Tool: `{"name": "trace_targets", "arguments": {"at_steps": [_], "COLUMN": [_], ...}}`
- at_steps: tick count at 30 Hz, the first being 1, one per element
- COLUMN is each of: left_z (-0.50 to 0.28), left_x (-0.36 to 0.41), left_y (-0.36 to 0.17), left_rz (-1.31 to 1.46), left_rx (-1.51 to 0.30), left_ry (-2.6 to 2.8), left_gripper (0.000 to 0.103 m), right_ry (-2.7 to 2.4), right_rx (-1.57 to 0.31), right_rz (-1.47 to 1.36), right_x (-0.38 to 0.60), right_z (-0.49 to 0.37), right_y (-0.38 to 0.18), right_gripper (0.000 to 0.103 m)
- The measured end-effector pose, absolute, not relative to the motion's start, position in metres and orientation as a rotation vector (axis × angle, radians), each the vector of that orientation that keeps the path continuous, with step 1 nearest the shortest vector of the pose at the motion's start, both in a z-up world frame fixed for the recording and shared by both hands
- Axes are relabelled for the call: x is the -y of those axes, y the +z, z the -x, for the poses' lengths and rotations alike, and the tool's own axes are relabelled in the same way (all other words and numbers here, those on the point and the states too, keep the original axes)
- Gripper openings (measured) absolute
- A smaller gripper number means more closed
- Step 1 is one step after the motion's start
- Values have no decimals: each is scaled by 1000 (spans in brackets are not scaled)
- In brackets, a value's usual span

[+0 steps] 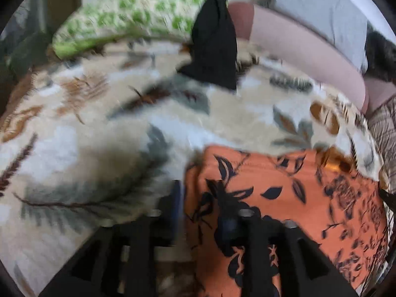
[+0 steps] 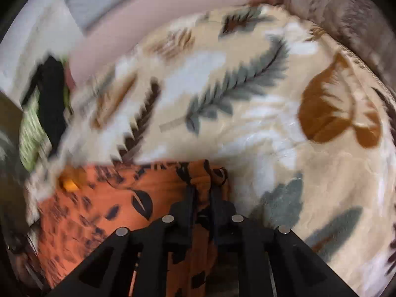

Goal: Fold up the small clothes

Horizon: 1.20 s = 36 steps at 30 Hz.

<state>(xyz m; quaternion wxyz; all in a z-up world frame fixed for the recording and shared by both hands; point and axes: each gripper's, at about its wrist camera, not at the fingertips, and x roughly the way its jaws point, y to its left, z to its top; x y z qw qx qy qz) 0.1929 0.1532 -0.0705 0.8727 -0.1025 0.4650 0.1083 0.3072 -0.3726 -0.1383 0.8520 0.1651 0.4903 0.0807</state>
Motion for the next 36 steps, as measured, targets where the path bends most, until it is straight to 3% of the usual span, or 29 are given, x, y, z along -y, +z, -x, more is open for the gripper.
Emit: {"name": "trace_targets", "arguments": {"at_steps": [1, 2, 6, 8, 12, 14, 16, 17, 19, 22, 24, 26, 27, 28, 30, 33, 36], "left_z": [-188, -178, -143, -120, -97, -100, -97, -93, -86, -78, -81, -90, -93, -90, -84, -81, -94], "left_x": [-152, -150, -128, -102, -76, -72, -67, -63, -62, -49, -45, -53, -59, -58, -52, -43, -36], "left_y": [-63, -49, -15, -13, -55, -96, -94, -78, -53, -31, -45, -86, -105, -102, -82, -49, -54], "left_rz": [207, 194, 160, 129, 156, 114, 56, 49, 82, 41, 40, 69, 92, 90, 85, 107, 121], "left_rx": [-951, -919, -873, -882, -961, -1086, -1058, -1054, -972, -887, -906, -1042, -1101, -1075, -1046, -925, -942], "left_ry": [234, 227, 103, 32, 14, 65, 74, 84, 50, 13, 5, 69, 92, 97, 108, 62, 47], "left_gripper": [40, 40, 41, 44, 61, 60, 59, 59, 60, 70, 72, 72, 71, 70, 70, 70, 70], "right_ry": [147, 136, 274, 451, 619, 499, 372, 349, 306, 382, 446, 455, 378, 300, 208, 182, 236], "right_rx": [-1013, -977, -920, -949, -1031, -1131, -1146, -1127, -1059, -997, -984, -1044, -1107, -1136, -1056, -1002, -1029], "right_rz": [-321, -304, -346, -454, -651, -666, -865, -948, -916, -904, -958, -1000, -1015, -1072, -1304, -1254, -1314], "right_x": [373, 374, 364, 353, 340, 349, 384, 396, 410, 409, 403, 392, 392, 399, 422, 428, 417], "right_z": [-299, -288, -243, -216, -174, -168, -160, -154, -138, -120, -114, -117, -116, -114, -92, -81, -96], "right_y": [-129, -116, -73, -65, -97, -143, -173, -173, -151, -128, -129, -153, -172, -187, -200, -186, -197], "right_gripper": [41, 59, 61, 67, 72, 72, 38, 39, 60, 69, 74, 79, 79, 68, 60, 64, 64]}}
